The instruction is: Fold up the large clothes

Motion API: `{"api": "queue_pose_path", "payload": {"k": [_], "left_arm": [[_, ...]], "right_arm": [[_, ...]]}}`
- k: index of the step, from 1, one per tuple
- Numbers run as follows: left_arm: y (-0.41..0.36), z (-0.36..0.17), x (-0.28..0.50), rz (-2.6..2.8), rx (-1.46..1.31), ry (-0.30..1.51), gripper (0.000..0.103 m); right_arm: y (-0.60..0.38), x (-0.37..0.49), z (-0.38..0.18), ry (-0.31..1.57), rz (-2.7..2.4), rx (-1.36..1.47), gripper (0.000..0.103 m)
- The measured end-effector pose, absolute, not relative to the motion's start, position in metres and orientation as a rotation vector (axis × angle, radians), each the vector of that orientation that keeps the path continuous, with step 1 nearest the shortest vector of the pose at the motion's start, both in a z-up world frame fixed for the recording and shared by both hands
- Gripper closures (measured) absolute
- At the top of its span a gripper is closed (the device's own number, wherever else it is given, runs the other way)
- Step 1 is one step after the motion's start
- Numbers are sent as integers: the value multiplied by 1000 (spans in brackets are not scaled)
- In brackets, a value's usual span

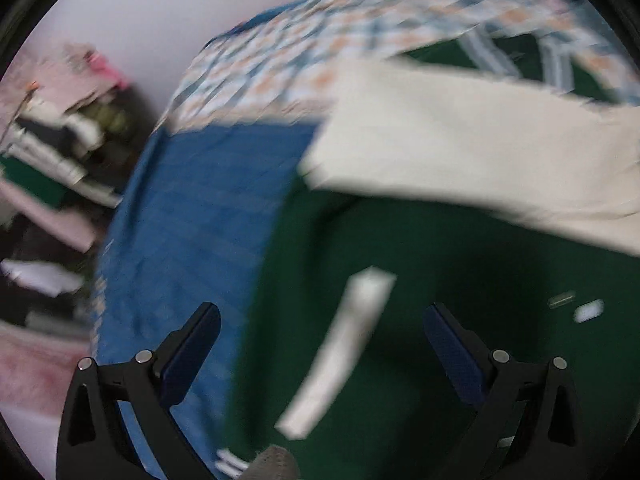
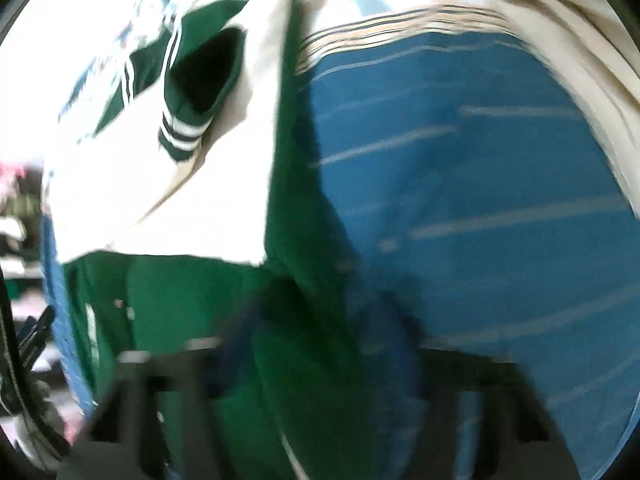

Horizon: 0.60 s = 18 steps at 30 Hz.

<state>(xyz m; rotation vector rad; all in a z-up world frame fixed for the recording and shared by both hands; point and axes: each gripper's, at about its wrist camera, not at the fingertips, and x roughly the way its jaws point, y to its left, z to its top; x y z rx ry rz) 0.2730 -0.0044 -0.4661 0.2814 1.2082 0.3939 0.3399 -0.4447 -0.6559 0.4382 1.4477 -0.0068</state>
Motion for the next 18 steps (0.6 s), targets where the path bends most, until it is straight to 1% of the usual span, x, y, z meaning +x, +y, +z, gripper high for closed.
{"api": "queue_pose_path", "payload": {"k": [2, 4, 6, 8, 10, 11, 12, 15, 18], "left_arm": [[23, -478, 265, 464, 271, 1234, 0], [38, -481, 258, 491, 255, 1245, 0], [46, -484, 251, 501, 247, 1246, 0], [50, -488, 244, 499, 232, 1269, 0], [52, -488, 232, 487, 211, 1287, 0], [55, -485, 225, 488, 212, 1287, 0], [57, -483, 217, 488, 212, 1290, 0], [68, -484, 198, 493, 213, 1318, 0], [81, -492, 178, 508, 203, 1368, 0]], "right_arm": [[-439, 352, -660, 1449, -7, 381, 96], [-452, 356, -657, 1414, -74, 401, 97], [-484, 351, -664, 1401, -190, 520, 97], [-496, 345, -677, 1427, -207, 635, 96], [-487, 345, -669, 1455, -213, 578, 87], [-483, 342, -662, 1472, -247, 542, 74], [-476, 335, -648, 1485, -301, 506, 66], [-450, 305, -609, 1425, -262, 592, 65], [-390, 277, -606, 1480, -48, 771, 64]]}}
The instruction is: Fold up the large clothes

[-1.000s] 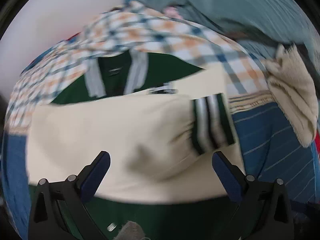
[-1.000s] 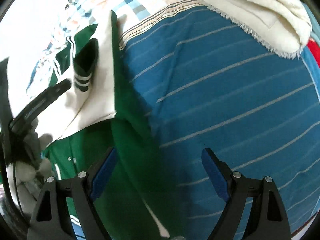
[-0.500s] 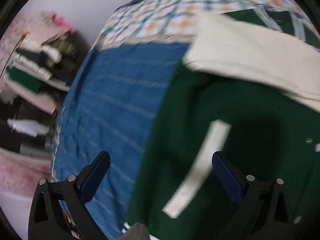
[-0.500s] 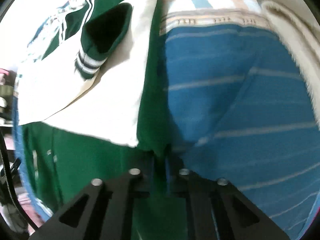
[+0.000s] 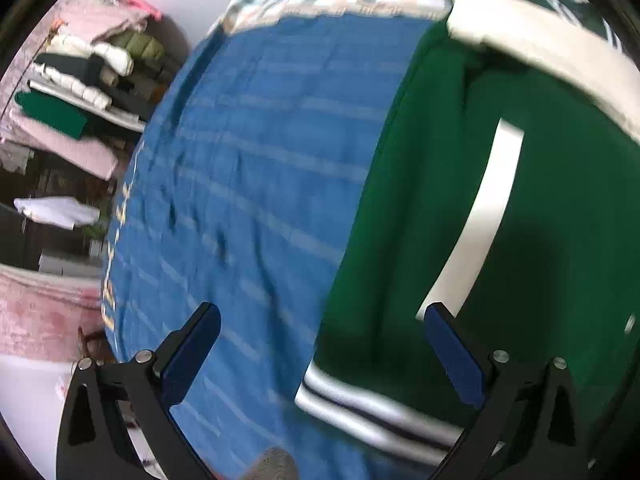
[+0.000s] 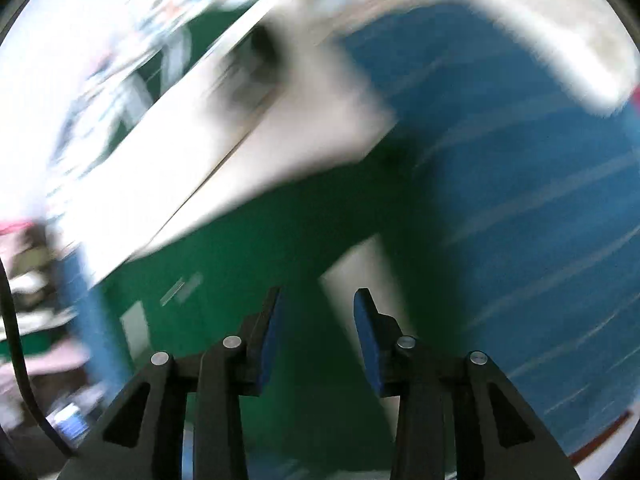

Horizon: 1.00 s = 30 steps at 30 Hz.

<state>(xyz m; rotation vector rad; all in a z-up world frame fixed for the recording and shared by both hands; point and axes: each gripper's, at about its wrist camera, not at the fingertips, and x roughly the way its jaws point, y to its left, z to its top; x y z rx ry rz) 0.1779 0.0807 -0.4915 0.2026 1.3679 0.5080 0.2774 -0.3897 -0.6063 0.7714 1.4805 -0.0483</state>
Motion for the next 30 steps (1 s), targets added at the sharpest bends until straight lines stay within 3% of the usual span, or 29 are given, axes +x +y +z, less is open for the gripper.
{"api": "queue_pose_path", "payload": {"k": [3, 6, 8, 9, 10, 12, 17, 20, 22, 24, 26, 30], "left_arm": [[88, -497, 157, 506, 189, 1408, 0], [93, -497, 143, 491, 191, 1420, 0], [97, -497, 138, 474, 188, 1426, 0], [98, -496, 136, 465, 186, 1428, 0], [98, -494, 134, 458, 184, 1429, 0], [98, -489, 131, 433, 172, 1424, 0], [87, -483, 130, 364, 186, 1404, 0], [79, -484, 141, 331, 200, 1401, 0], [73, -481, 155, 309, 207, 1370, 0], [62, -480, 171, 286, 236, 1337, 0], [52, -485, 184, 276, 270, 1295, 0], [33, -531, 216, 247, 341, 1314, 0]], "right_arm": [[-299, 254, -641, 1605, 215, 953, 63], [-230, 238, -682, 1720, 300, 936, 55], [-200, 229, -712, 1783, 279, 952, 55], [-196, 230, -714, 1763, 249, 939, 70], [-195, 229, -712, 1736, 222, 932, 91], [-196, 225, -701, 1712, 208, 930, 96], [-216, 218, -654, 1679, 105, 785, 97], [-210, 236, -664, 1834, 71, 711, 83], [-210, 238, -659, 1830, 73, 737, 78], [-209, 243, -636, 1777, 78, 686, 59], [-215, 243, -608, 1702, 34, 603, 53], [-266, 226, -587, 1622, -126, 581, 52]]}}
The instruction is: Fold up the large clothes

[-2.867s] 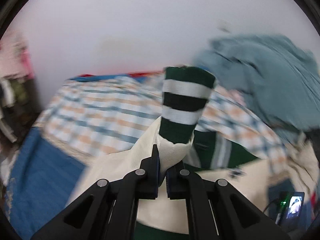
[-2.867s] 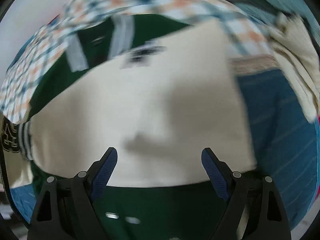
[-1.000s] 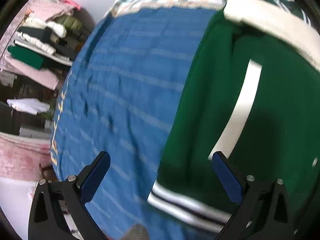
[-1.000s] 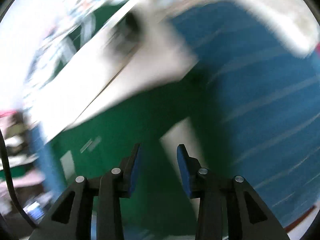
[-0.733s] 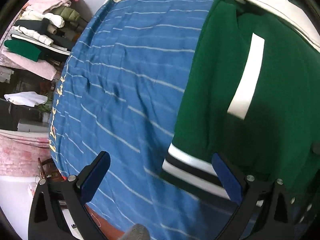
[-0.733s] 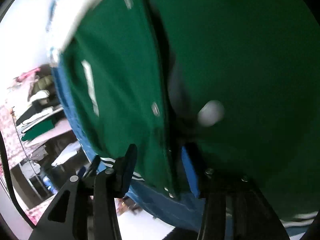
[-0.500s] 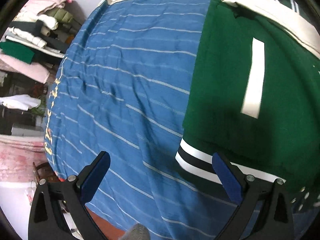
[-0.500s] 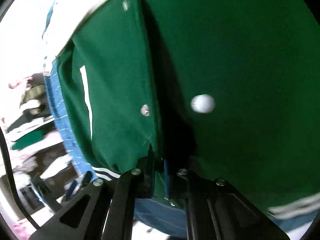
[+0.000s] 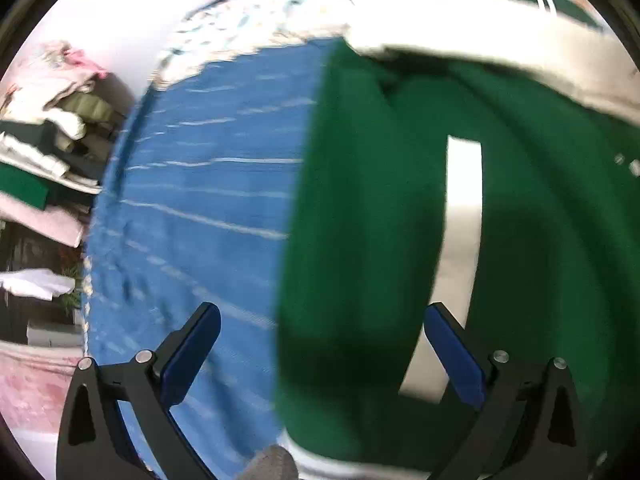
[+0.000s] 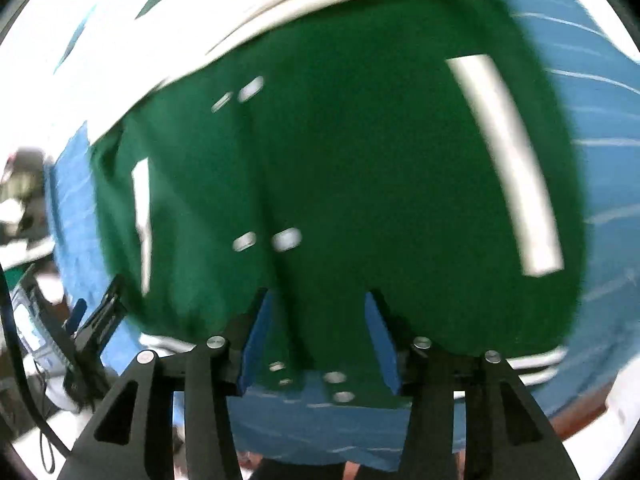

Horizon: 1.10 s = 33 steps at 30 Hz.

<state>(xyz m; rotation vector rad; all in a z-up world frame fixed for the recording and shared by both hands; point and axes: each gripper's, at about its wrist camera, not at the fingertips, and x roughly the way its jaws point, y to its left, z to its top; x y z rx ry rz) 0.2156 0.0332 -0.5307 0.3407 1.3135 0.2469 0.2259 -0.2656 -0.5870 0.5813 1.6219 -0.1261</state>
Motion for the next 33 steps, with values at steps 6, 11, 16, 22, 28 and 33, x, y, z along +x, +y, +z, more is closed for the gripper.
{"api": "queue_pose_path", "payload": {"k": [6, 11, 16, 22, 28, 33], "left_arm": [[29, -561, 218, 258, 349, 1290, 0], [29, -557, 210, 281, 344, 1245, 0], [22, -543, 212, 298, 366, 1301, 0], [-7, -508, 183, 346, 348, 1308, 0], [-91, -499, 192, 393, 382, 1279, 0], [-151, -517, 235, 452, 412, 1241, 0]], "right_arm": [[-355, 188, -585, 1554, -447, 578, 52], [-389, 153, -629, 1649, -523, 561, 94], [-395, 171, -626, 1756, -509, 483, 89], [-367, 218, -565, 1617, -221, 522, 53], [-431, 277, -564, 1500, -132, 576, 53], [-528, 317, -598, 1474, -27, 588, 53]]}}
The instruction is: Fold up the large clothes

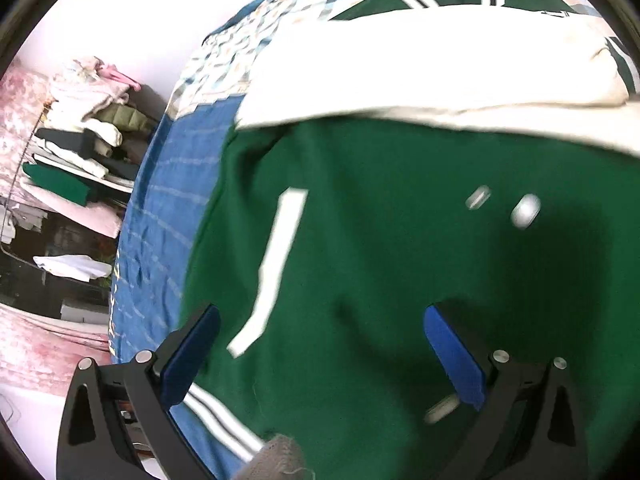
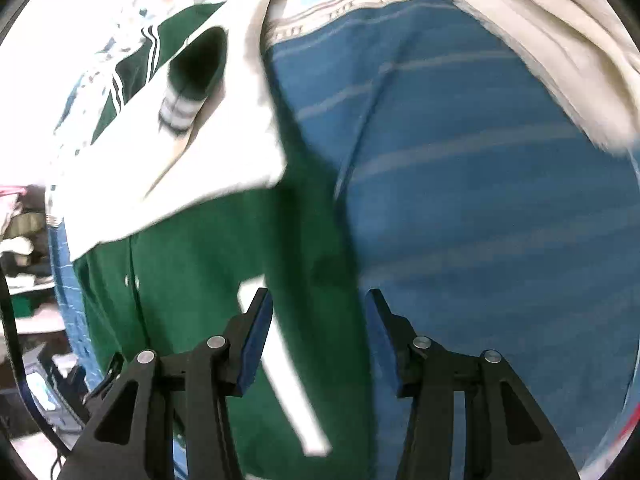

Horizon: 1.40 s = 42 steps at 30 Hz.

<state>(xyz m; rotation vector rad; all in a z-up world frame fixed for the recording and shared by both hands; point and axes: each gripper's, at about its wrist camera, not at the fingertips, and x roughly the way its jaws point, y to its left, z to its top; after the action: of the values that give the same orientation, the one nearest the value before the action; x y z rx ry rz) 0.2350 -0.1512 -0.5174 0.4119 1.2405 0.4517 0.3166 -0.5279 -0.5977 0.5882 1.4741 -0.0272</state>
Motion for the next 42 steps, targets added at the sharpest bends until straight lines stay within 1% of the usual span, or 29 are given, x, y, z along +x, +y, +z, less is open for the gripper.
{"api": "queue_pose_path", "payload": {"k": [2, 5, 6, 7, 8, 9, 12, 16, 17, 19, 21, 22, 23, 24, 27, 30, 34, 38, 42], "left_arm": [[-175, -536, 255, 468, 457, 1240, 0], [-193, -563, 270, 497, 536, 1262, 0], [-194, -568, 272, 512, 554, 1265, 0], [-194, -569, 272, 525, 557, 1248, 0], [-192, -569, 270, 529, 552, 1245, 0], [-191, -568, 268, 529, 546, 1242, 0], [-186, -566, 266, 522, 526, 1239, 0], [-183, -564, 269, 531, 517, 1255, 0], [-181, -564, 270, 531, 506, 1259, 0], [-183, -563, 272, 534, 478, 1267, 0], [-182, -557, 270, 547, 468, 1270, 0], [-183, -554, 267, 552, 464, 1269, 0], [-186, -549, 261, 562, 476, 1265, 0], [-190, -545, 254, 574, 499, 1260, 0], [-212, -530, 222, 603, 587, 1252, 0], [-246, -524, 180, 594, 682, 1273, 0], [-299, -519, 132, 559, 753, 1297, 0], [-357, -517, 94, 480, 740, 1330, 0], [-399, -537, 75, 386, 730, 1371, 0]], "right_arm": [[-559, 332, -615, 1477, 43, 609, 53], [-571, 360, -635, 1472, 156, 647, 53], [-572, 366, -639, 1472, 187, 648, 55], [-567, 373, -647, 1487, 228, 637, 62], [-558, 379, -654, 1504, 240, 616, 83], [-555, 384, -659, 1515, 257, 591, 95], [-554, 381, -650, 1479, 205, 469, 98], [-567, 371, -650, 1483, 135, 499, 98], [-562, 373, -652, 1495, 135, 506, 98], [-564, 382, -653, 1542, 145, 522, 90], [-574, 382, -647, 1569, 155, 527, 73], [-578, 380, -638, 1565, 156, 496, 66], [-579, 378, -633, 1560, 157, 463, 54], [-580, 375, -625, 1554, 154, 413, 47], [-584, 358, -606, 1553, 112, 255, 44], [-590, 337, -595, 1575, 71, 173, 44], [-610, 304, -580, 1574, 34, 184, 43], [-635, 272, -578, 1610, 7, 219, 43], [-660, 246, -571, 1638, -16, 205, 43]]}}
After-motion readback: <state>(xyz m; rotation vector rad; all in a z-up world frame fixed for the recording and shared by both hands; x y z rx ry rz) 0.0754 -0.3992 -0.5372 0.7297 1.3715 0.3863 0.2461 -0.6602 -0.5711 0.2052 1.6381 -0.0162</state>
